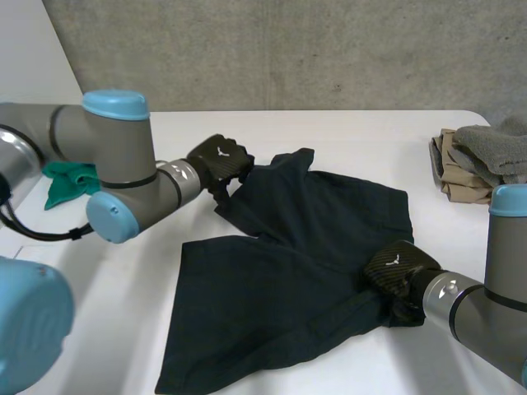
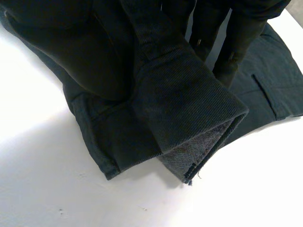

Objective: Fold the laundry.

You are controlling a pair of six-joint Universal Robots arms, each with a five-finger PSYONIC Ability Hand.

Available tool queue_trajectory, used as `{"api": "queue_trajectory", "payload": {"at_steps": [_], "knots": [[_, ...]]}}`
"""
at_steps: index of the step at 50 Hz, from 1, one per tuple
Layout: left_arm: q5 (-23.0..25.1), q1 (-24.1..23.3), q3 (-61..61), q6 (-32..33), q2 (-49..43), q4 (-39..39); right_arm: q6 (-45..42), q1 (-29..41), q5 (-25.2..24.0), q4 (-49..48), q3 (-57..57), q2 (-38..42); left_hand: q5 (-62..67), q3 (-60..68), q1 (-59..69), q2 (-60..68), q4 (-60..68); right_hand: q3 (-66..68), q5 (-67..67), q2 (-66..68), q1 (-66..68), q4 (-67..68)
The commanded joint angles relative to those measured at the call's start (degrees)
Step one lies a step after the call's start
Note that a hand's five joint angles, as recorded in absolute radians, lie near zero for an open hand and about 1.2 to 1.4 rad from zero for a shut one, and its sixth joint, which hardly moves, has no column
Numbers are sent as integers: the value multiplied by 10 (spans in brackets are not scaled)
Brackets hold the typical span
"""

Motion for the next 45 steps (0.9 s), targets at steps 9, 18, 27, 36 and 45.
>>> {"api": "queue_trajectory", "payload": {"at_steps": [9, 18, 27, 36, 45], "knots": [[-4, -9, 126, 87, -114, -69, 3, -7, 16, -22, 19, 0, 27, 25, 23, 24, 25, 119, 116, 124, 152, 111], [-57, -22, 131, 109, -123, -60, 4, -5, 18, -23, 20, -5, 400, 398, 396, 398, 398, 119, 116, 124, 152, 111], [-269, -31, 110, 120, -101, -61, 2, 14, 19, -15, 25, -17, 400, 398, 396, 398, 398, 119, 116, 124, 152, 111], [-404, -62, 86, 115, -84, -125, 1, 47, 21, 5, 26, -36, 400, 398, 396, 398, 398, 119, 116, 124, 152, 111], [-386, -74, 60, 76, -43, -85, -3, 50, 27, 17, 25, -39, -91, -92, -95, -93, -92, 119, 116, 124, 152, 111]]}}
